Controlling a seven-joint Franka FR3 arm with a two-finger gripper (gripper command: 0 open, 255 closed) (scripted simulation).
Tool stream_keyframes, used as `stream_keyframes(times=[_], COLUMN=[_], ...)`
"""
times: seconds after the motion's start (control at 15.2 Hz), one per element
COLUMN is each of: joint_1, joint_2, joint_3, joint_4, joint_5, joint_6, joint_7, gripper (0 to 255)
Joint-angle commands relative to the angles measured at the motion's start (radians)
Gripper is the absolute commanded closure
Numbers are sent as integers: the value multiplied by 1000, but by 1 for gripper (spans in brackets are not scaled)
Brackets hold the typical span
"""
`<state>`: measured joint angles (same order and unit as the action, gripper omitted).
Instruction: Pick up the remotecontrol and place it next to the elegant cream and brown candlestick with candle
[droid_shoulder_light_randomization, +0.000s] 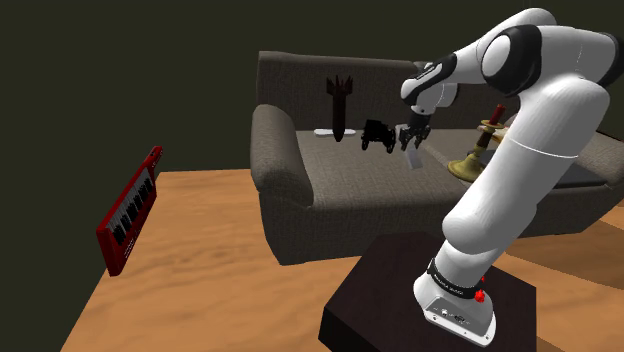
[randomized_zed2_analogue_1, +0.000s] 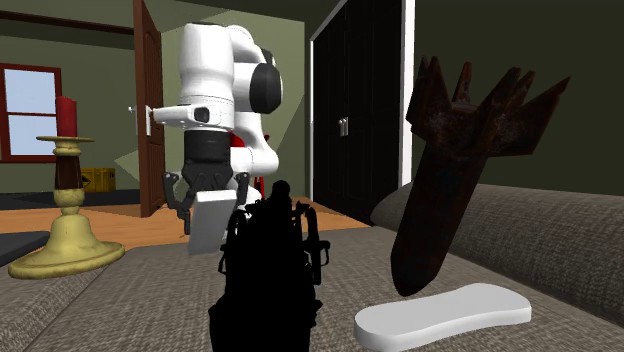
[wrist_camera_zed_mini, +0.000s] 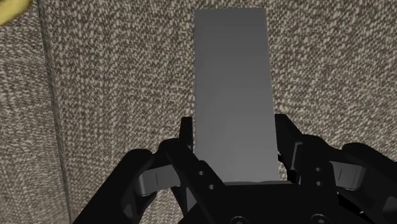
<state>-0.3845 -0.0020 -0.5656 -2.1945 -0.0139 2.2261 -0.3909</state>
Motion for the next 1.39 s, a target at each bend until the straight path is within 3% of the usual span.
stream_keyframes(times=[0.0, 0.33, 0.79, 0.86, 1.19, 1.32], joint_1=[0, -2, -1, -2, -1, 4], joint_2=[16, 60, 61, 64, 60, 14], joint_3=[0, 0, -1, -2, -1, -2], joint_4=[-23, -50, -50, -47, -50, -24], joint_5=[9, 41, 41, 43, 41, 7], joint_6=[27, 91, 91, 92, 92, 26], joint_7=[-7, -29, -29, -33, -29, -5], gripper=[255, 255, 255, 0, 0, 0])
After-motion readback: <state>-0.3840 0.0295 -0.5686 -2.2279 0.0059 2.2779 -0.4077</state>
